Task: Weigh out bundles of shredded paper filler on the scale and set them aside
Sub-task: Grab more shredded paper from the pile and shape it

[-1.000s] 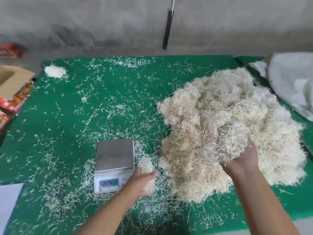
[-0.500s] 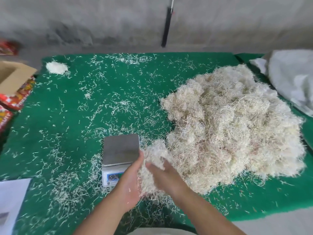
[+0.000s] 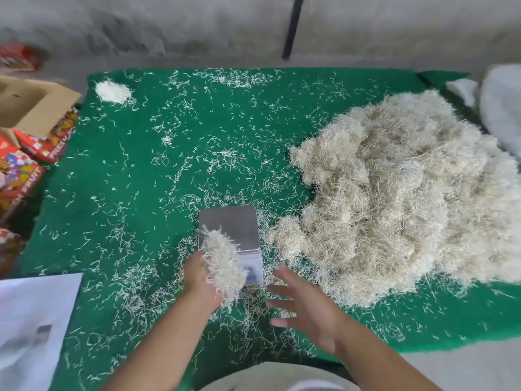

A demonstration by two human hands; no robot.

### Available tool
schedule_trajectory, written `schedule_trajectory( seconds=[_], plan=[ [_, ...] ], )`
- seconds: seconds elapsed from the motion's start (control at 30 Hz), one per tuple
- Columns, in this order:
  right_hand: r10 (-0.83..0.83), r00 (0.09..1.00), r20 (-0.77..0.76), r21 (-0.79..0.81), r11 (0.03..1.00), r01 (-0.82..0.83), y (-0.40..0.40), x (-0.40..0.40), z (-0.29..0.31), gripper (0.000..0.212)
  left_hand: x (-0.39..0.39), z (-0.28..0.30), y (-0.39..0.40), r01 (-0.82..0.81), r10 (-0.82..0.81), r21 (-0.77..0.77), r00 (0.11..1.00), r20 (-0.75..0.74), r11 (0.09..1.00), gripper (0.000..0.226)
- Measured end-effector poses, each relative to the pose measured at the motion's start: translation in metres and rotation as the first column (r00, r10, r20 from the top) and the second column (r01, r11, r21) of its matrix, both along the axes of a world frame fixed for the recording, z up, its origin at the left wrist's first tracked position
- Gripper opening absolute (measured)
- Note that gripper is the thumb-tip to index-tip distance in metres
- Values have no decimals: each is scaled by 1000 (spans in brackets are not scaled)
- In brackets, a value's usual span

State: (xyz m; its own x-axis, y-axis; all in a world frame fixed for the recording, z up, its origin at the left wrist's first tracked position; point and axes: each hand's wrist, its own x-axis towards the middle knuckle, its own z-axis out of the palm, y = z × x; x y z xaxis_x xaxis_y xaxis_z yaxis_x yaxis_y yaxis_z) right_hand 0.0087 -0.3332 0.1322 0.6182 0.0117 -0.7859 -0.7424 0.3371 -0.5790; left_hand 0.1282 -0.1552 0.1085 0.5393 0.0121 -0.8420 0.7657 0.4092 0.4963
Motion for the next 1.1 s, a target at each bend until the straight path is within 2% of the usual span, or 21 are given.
schedule_trajectory(
  seconds=[0.03, 0.1, 0.17, 0.2, 0.23, 0.27, 0.33, 0.37, 0.43, 0.47, 0.57, 0.6, 0.7, 0.77, 0.8, 0.87, 0.93, 0.97, 1.0, 1.07, 1.1],
  plan=[
    [-90, 994, -55, 171, 980, 98, 2, 1, 1, 73, -2, 8, -10, 74, -74, -7, 995, 61, 997, 38],
    [-211, 969, -126, 455, 856, 245, 7, 4, 4, 80, -17, 22, -34, 240, -248, 67, 951, 186, 969, 22],
    [-328, 932, -155, 601, 718, 353, 8, 7, 17, 80, -37, 34, -60, 397, -432, 172, 851, 298, 901, 20],
    [-385, 909, -158, 642, 660, 391, 7, 10, 24, 76, -46, 38, -70, 472, -527, 235, 763, 375, 850, 24],
    [-434, 889, -145, 646, 639, 417, 5, 14, 32, 72, -52, 42, -78, 524, -618, 329, 647, 446, 786, 30],
    [-474, 872, -122, 601, 664, 445, 1, 18, 39, 74, -53, 45, -83, 530, -694, 449, 523, 495, 719, 37],
    [-559, 824, -90, 351, 756, 552, -5, 25, 52, 104, -42, 51, -87, 403, -831, 727, 296, 471, 556, 43],
    [-608, 793, -26, 251, 764, 594, -6, 30, 55, 113, -31, 54, -88, 308, -886, 833, 221, 408, 461, 37],
    [-619, 776, 119, 188, 782, 595, -3, 41, 67, 114, -10, 62, -88, 175, -941, 930, 167, 295, 323, 26],
    [-591, 789, 165, 177, 805, 566, 1, 46, 73, 106, 0, 66, -88, 142, -947, 945, 172, 270, 295, 24],
    [-474, 836, 277, 184, 880, 439, 15, 62, 93, 63, 17, 81, -86, 84, -939, 951, 207, 275, 297, 23],
    [-458, 837, 299, 188, 888, 418, 20, 66, 97, 60, 17, 86, -84, 66, -927, 942, 209, 310, 330, 23],
    [-506, 829, 237, 255, 856, 450, 24, 81, 102, 58, 6, 101, -78, 65, -849, 858, 202, 488, 509, 27],
    [-558, 806, 198, 379, 802, 462, 19, 94, 109, 43, -9, 111, -72, 136, -762, 753, 205, 614, 643, 30],
    [-594, 782, 187, 425, 767, 481, 15, 100, 114, 32, -17, 115, -69, 164, -733, 715, 179, 656, 680, 33],
    [-659, 730, 181, 453, 714, 533, 4, 108, 126, 22, -32, 119, -65, 152, -730, 718, 44, 682, 680, 44],
    [-650, 717, 250, 464, 731, 501, -4, 109, 136, 41, -37, 119, -64, 38, -787, 792, -91, 610, 609, 61],
    [-628, 726, 278, 456, 752, 475, -6, 110, 137, 51, -35, 121, -64, -18, -811, 815, -119, 573, 579, 67],
    [-610, 731, 306, 459, 767, 448, -5, 110, 137, 49, -31, 123, -65, -59, -827, 828, -125, 549, 558, 70],
    [-601, 728, 331, 440, 780, 444, 0, 116, 136, 32, -15, 135, -68, -132, -841, 830, -106, 531, 541, 69],
    [-601, 730, 325, 433, 781, 450, 3, 120, 139, 32, -6, 144, -71, -157, -835, 820, -91, 543, 551, 67]
  ],
)
